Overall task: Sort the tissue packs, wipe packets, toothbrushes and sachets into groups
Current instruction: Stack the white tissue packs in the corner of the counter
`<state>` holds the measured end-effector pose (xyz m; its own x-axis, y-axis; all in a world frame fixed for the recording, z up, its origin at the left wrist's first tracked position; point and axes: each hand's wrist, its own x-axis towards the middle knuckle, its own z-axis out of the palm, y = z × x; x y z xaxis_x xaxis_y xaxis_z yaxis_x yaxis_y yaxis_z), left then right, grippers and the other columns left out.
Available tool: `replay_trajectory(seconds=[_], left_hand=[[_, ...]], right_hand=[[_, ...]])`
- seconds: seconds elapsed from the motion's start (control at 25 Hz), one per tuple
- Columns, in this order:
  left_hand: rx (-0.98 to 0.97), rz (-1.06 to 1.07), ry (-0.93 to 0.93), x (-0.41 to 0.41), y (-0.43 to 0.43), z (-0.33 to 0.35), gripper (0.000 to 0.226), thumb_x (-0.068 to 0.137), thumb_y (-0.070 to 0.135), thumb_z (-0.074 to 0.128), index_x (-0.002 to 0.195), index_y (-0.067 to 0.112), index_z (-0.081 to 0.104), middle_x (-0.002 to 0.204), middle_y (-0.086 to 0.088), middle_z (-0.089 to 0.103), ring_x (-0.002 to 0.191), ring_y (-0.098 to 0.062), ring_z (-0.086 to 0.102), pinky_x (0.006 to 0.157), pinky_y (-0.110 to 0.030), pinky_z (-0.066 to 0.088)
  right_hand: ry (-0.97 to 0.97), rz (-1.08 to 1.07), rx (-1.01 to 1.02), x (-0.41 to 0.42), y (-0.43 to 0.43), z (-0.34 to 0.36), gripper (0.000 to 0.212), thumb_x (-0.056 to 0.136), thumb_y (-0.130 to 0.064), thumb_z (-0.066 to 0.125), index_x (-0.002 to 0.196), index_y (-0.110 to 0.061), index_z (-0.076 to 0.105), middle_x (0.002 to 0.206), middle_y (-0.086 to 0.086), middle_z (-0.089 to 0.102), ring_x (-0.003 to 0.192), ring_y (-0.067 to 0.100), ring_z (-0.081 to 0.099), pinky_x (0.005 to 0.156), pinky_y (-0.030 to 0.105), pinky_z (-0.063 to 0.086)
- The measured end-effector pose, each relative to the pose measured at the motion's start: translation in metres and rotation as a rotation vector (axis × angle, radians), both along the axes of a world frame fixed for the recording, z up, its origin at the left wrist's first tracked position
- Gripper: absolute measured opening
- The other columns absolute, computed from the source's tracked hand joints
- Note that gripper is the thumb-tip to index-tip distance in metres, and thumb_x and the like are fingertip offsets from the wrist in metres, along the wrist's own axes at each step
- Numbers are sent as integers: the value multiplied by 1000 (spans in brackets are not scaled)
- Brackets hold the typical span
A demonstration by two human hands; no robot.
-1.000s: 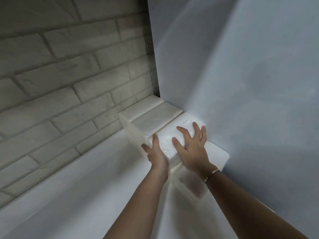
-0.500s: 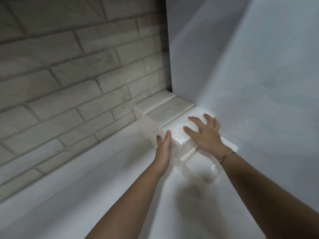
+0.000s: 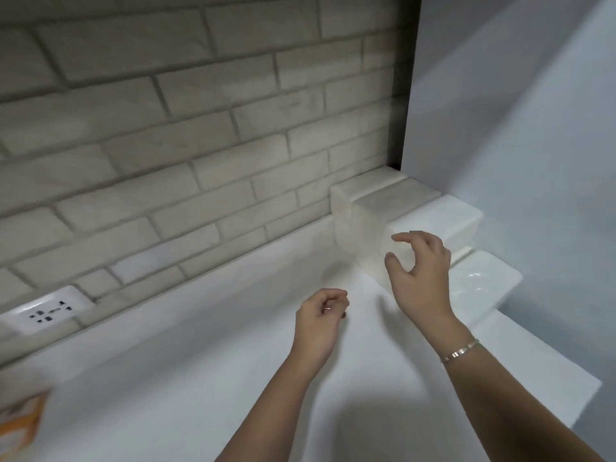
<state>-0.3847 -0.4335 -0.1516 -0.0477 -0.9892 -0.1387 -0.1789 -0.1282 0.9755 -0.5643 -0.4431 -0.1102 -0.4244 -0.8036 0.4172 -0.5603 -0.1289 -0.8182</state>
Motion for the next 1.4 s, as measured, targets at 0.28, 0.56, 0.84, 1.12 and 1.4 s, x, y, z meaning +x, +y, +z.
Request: replay_trajectory(seconds=[0.28,0.56,0.84,1.12,1.4], left_hand=[[136,324,95,143,121,-37,13,93,17,68,100,25,74,84,-2,74,73,-16,67,71,-28,51],[197,505,85,298,232,-62,27,70,38,67,94,28,74,79,-4,67,66,-16,58,67,-33,44],[179,673,-48,419,325,-45,28,76,41,65,101,31,73,99,3,74,93,-19,70,87,-40,57],[116,825,-53,472,376,-40,15,93,18,69,95,32,74,94,6,74,86,-17,71,81,-36,57],[-103,1049,-466,529,416,-1,13,88,17,76,91,30,72,90,8,73,82,-8,66,75,-29,53]], right_hand=[[-299,312,481,143,103,-58,22,95,-13,67,105,-33,67,111,-4,65,98,12,61,83,27,44],[-170,662,711,307,178,-71,20,95,-16,63,111,-28,67,100,-6,66,88,4,62,71,11,44],[-54,896,769,435,237,-80,22,94,-18,65,112,-30,68,108,-7,62,96,13,64,82,25,48],[-23,1047,743,514,267,-79,18,95,-21,66,109,-31,68,106,-4,64,85,13,64,72,23,44],[29,1134,741,551,283,-73,19,95,-21,66,110,-33,67,108,-5,63,90,12,64,75,22,46]])
